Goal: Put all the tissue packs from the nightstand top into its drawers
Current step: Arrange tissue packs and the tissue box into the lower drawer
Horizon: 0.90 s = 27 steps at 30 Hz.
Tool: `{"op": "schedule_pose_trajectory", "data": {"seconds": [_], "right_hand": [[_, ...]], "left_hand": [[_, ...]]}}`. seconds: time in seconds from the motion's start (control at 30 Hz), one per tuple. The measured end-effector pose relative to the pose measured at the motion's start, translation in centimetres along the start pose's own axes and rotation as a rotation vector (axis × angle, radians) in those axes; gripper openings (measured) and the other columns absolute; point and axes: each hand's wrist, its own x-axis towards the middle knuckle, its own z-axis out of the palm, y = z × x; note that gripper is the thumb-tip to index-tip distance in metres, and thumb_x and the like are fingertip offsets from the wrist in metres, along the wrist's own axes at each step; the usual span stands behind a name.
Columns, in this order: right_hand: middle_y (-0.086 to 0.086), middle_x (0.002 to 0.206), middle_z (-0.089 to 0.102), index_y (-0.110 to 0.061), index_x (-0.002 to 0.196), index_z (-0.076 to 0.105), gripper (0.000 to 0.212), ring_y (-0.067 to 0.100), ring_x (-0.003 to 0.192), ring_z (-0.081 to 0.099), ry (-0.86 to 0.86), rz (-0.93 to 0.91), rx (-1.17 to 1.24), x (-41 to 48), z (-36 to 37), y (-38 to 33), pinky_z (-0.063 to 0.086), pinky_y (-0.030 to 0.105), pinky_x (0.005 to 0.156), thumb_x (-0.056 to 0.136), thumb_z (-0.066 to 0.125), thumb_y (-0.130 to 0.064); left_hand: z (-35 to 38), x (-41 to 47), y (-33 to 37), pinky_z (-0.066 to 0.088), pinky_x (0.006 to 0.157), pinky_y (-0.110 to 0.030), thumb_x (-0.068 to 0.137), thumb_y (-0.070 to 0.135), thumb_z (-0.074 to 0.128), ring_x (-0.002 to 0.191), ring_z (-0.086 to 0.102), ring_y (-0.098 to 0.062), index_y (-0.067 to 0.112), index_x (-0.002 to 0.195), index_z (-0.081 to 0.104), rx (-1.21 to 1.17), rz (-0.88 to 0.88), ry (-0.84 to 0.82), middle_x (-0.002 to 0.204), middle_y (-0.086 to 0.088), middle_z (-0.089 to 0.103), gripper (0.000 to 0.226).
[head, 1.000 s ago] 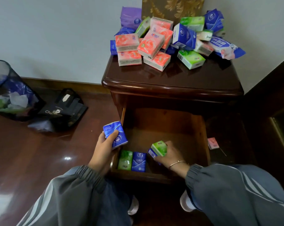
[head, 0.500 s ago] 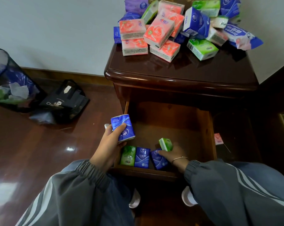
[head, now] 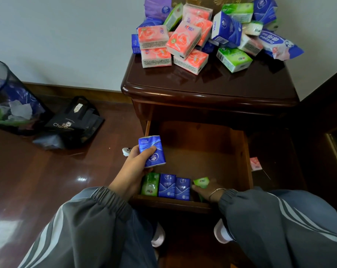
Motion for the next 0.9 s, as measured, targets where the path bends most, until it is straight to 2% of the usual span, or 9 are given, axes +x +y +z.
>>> {"op": "schedule_pose_trajectory", "data": {"seconds": [0.1,0.23,0.37,0.47,0.57,0.67,0.8,0.87,0.9], "right_hand": [[0.013,0.143,0.045,-0.007,0.137,0.043,0.048,0.024,0.129,0.044,-0.025,-0.053,-0.078,-0.2,0.2,-0.4,0.033,0.022,0.097,0.1,0.036,-0.036],[0.015,0.137,0.05,-0.003,0.131,0.049,0.039,0.028,0.126,0.048,-0.013,-0.037,-0.247,-0.3,-0.5,-0.4,0.039,0.029,0.098,0.095,0.048,-0.019],[0.012,0.136,0.051,-0.005,0.132,0.049,0.037,0.025,0.125,0.049,0.007,-0.095,-0.357,-0.8,-1.5,-0.7,0.037,0.029,0.099,0.1,0.039,-0.022],[0.007,0.115,0.064,-0.008,0.117,0.059,0.04,0.025,0.107,0.06,0.11,-0.225,0.042,-1.8,-3.5,-2.6,0.045,0.021,0.08,0.095,0.048,-0.039],[-0.001,0.096,0.071,-0.021,0.104,0.064,0.025,0.016,0.086,0.07,-0.074,-0.41,0.628,-3.7,-5.2,-4.8,0.055,0.026,0.075,0.09,0.056,-0.04],[-0.001,0.088,0.071,-0.023,0.095,0.062,0.01,0.008,0.073,0.071,-0.116,-0.472,0.686,-4.3,-5.6,-5.5,0.055,0.021,0.06,0.086,0.065,-0.026],[0.001,0.084,0.071,-0.016,0.097,0.06,0.014,0.01,0.071,0.07,-0.205,-0.385,0.77,-3.6,-6.2,-4.1,0.056,0.023,0.061,0.084,0.066,-0.016],[0.003,0.085,0.071,-0.013,0.099,0.06,0.017,0.013,0.073,0.069,-0.223,-0.316,0.852,-2.8,-6.9,-3.0,0.057,0.024,0.062,0.084,0.066,-0.014],[0.003,0.085,0.07,-0.011,0.1,0.06,0.018,0.013,0.073,0.068,-0.171,-0.275,0.832,-2.2,-7.1,-2.5,0.055,0.024,0.061,0.084,0.066,-0.013]], "left_hand": [[0.3,0.0,-0.4,0.055,0.053,-0.025,0.088,0.026,0.066,0.069,0.072,-0.012,0.021,0.114,0.055,0.005,-0.028,-0.003,0.082,0.001,0.076,0.029],[0.6,-0.2,-0.5,0.057,0.057,-0.029,0.088,0.026,0.066,0.074,0.073,-0.016,0.018,0.118,0.054,0.05,-0.044,-0.014,0.083,0.003,0.075,0.033],[0.8,-0.3,-0.8,0.059,0.077,-0.046,0.085,0.026,0.07,0.091,0.072,-0.027,0.017,0.123,0.051,0.108,-0.108,-0.066,0.105,-0.01,0.072,0.043],[1.3,-0.5,-1.4,0.057,0.085,-0.047,0.082,0.022,0.074,0.093,0.071,-0.028,0.014,0.123,0.049,0.187,-0.12,-0.118,0.109,-0.013,0.07,0.048],[2.1,-0.6,-1.9,0.058,0.081,-0.04,0.078,0.025,0.076,0.093,0.071,-0.024,0.013,0.124,0.045,0.272,-0.122,-0.16,0.11,-0.011,0.069,0.056],[2.5,-0.7,-2.0,0.057,0.086,-0.039,0.074,0.041,0.075,0.098,0.07,-0.019,0.016,0.128,0.039,0.373,-0.145,-0.23,0.115,-0.007,0.066,0.069],[2.4,-0.8,-2.1,0.051,0.098,-0.04,0.075,0.062,0.059,0.108,0.066,-0.016,0.025,0.128,0.04,0.371,-0.227,-0.365,0.121,-0.004,0.065,0.067],[2.1,-0.3,-2.2,0.054,0.089,-0.037,0.092,0.051,0.051,0.101,0.066,-0.02,0.018,0.127,0.045,0.39,-0.186,-0.266,0.115,-0.008,0.066,0.048],[2.0,0.0,-2.2,0.056,0.077,-0.033,0.097,0.041,0.048,0.09,0.066,-0.021,0.013,0.127,0.047,0.406,-0.16,-0.163,0.108,-0.01,0.066,0.041]]}}
